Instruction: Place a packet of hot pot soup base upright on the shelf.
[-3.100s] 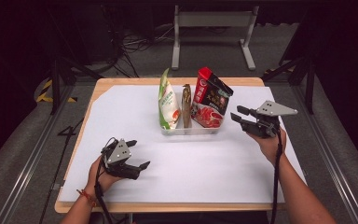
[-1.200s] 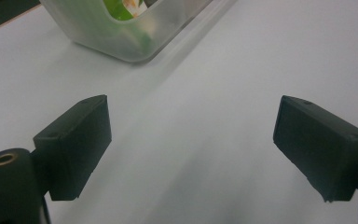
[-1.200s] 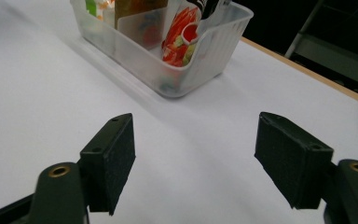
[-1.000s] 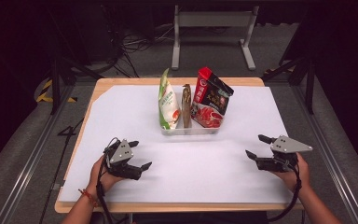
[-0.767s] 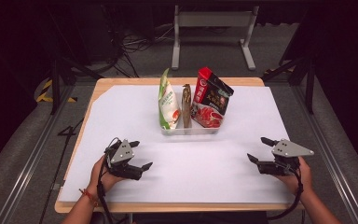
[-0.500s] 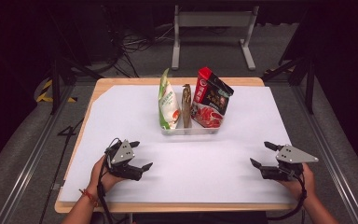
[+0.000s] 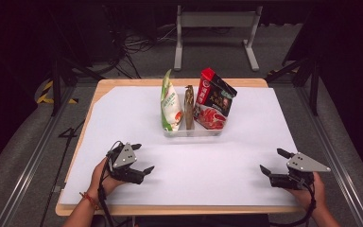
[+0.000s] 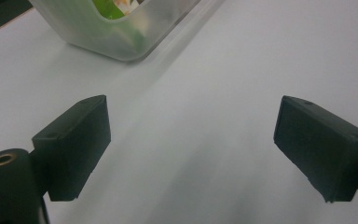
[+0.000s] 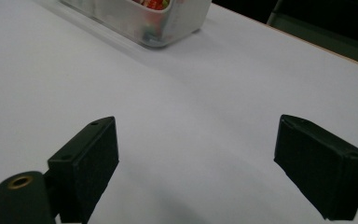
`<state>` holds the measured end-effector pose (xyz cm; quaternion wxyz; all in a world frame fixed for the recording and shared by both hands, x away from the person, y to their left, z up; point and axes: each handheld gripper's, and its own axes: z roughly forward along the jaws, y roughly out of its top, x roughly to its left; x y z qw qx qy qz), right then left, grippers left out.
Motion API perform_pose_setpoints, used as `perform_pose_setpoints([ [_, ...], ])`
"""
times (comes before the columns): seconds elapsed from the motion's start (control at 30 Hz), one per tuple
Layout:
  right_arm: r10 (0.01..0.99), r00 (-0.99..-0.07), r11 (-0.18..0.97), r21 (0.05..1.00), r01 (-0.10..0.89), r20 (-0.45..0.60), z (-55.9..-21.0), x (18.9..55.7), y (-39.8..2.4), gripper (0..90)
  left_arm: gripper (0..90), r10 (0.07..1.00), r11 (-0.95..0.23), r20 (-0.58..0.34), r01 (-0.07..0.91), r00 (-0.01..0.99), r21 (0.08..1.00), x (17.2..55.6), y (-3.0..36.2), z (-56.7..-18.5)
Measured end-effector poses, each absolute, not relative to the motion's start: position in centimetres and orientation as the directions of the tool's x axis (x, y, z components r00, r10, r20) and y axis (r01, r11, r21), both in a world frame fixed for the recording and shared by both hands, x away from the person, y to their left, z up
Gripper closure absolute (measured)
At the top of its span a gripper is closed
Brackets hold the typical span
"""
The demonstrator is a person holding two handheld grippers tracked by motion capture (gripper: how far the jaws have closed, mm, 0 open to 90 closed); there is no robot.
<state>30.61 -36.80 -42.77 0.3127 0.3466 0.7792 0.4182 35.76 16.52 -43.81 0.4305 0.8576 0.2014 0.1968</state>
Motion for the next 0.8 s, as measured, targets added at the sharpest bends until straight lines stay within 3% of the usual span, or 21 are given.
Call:
perform_pose_setpoints([
  [0.8, 0.822, -0.513, 0.435, 0.855, 0.282, -0.249, -43.2, 28.8, -38.4, 13.3, 11.5, 0.48, -0.567, 0.175, 0.151, 0.86, 0.81, 35.8, 15.6, -43.7],
])
